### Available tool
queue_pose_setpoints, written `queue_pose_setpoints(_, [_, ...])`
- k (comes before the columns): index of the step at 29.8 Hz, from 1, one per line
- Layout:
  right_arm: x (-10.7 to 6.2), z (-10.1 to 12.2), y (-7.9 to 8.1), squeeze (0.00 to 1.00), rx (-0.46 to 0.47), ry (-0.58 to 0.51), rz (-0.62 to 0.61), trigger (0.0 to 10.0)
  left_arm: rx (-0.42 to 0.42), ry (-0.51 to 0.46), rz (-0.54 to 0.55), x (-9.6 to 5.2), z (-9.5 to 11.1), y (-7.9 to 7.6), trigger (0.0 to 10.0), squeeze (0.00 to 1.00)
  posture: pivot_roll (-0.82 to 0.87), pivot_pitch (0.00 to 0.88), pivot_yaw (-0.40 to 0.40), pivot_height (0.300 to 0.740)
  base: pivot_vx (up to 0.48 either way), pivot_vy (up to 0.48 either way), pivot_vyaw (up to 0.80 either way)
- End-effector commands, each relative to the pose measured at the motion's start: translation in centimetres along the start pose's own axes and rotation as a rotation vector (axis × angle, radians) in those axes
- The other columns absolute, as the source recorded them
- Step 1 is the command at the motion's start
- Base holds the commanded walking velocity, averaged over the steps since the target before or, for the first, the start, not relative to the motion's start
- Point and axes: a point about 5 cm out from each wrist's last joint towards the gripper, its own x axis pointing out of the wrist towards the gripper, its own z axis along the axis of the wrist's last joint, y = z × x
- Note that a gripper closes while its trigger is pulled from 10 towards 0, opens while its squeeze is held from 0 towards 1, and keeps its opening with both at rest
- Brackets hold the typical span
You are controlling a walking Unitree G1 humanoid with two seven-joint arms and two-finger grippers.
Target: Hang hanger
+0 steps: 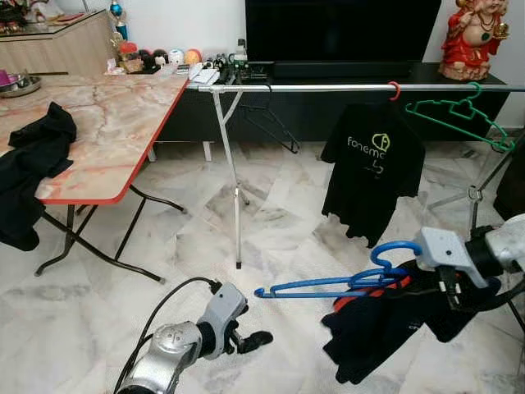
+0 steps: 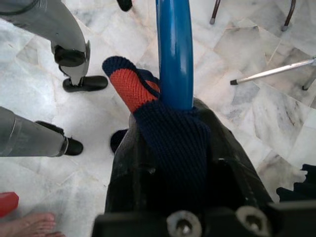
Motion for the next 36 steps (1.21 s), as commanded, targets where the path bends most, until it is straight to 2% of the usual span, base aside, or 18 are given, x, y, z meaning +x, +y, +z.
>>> queue_pose_setpoints(1, [-1.5,1.9,-0.7,0.0,-0.052,-0.067,-0.048,0.0,-0.031,-0.018,0.019,0.1,-0.1,0.2,10.0,0.0,-0.02,0.051,-0.003,0.74,0.0,0.0,0.0])
queue_pose_setpoints(3, [-1.7,2.5,-0.8,0.0,-0.053,-0.115,-0.045,0.0,-0.049,-0.029,0.023,0.2,-0.1,0.1,10.0,0.0,-0.02,0.051,-0.003,0.74,0.0,0.0,0.0])
queue_pose_setpoints(6, [-1.7,4.1,-0.4,0.0,-0.058,-0.24,-0.005,0.0,-0.131,-0.078,0.025,0.7,-0.1,0.0,10.0,0.0,-0.02,0.043,-0.007,0.74,0.0,0.0,0.0])
queue_pose_setpoints(11, [-1.5,4.8,-0.2,0.0,-0.062,-0.287,0.019,0.0,-0.146,-0.087,-0.001,0.9,-0.1,-0.1,10.0,0.0,-0.03,0.037,-0.009,0.74,0.0,0.0,0.0])
queue_pose_setpoints(13, [-1.2,5.1,-0.1,0.0,-0.064,-0.311,0.035,0.0,-0.164,-0.098,-0.056,1.1,0.0,-0.5,10.0,0.0,-0.03,0.036,-0.01,0.74,0.0,0.0,0.0])
queue_pose_setpoints(18, [-0.5,5.8,0.4,0.0,-0.071,-0.344,0.071,0.0,-0.197,-0.148,-0.124,1.5,0.9,-0.8,10.0,0.0,-0.03,0.037,-0.013,0.74,0.0,0.0,0.0])
queue_pose_setpoints(21, [0.3,6.4,0.8,0.0,-0.081,-0.365,0.106,0.0,-0.212,-0.189,-0.159,2.1,2.2,-0.8,10.0,0.0,-0.03,0.04,-0.016,0.74,0.0,0.0,0.0])
queue_pose_setpoints(26, [0.8,6.6,1.1,0.0,-0.078,-0.371,0.132,0.0,-0.212,-0.231,-0.222,2.5,3.6,-0.9,10.0,0.0,-0.04,0.048,-0.023,0.74,0.0,0.0,0.0])
queue_pose_setpoints(32, [1.1,6.5,1.3,0.0,-0.07,-0.361,0.14,0.0,-0.167,-0.204,-0.299,2.6,3.7,-1.3,10.0,0.0,-0.04,0.052,-0.027,0.74,0.0,0.0,0.0])
queue_pose_setpoints(36, [1.1,6.5,1.2,0.0,-0.066,-0.358,0.14,0.0,-0.148,-0.212,-0.303,2.8,4.0,-1.3,10.0,0.0,-0.04,0.052,-0.028,0.74,0.0,0.0,0.0])
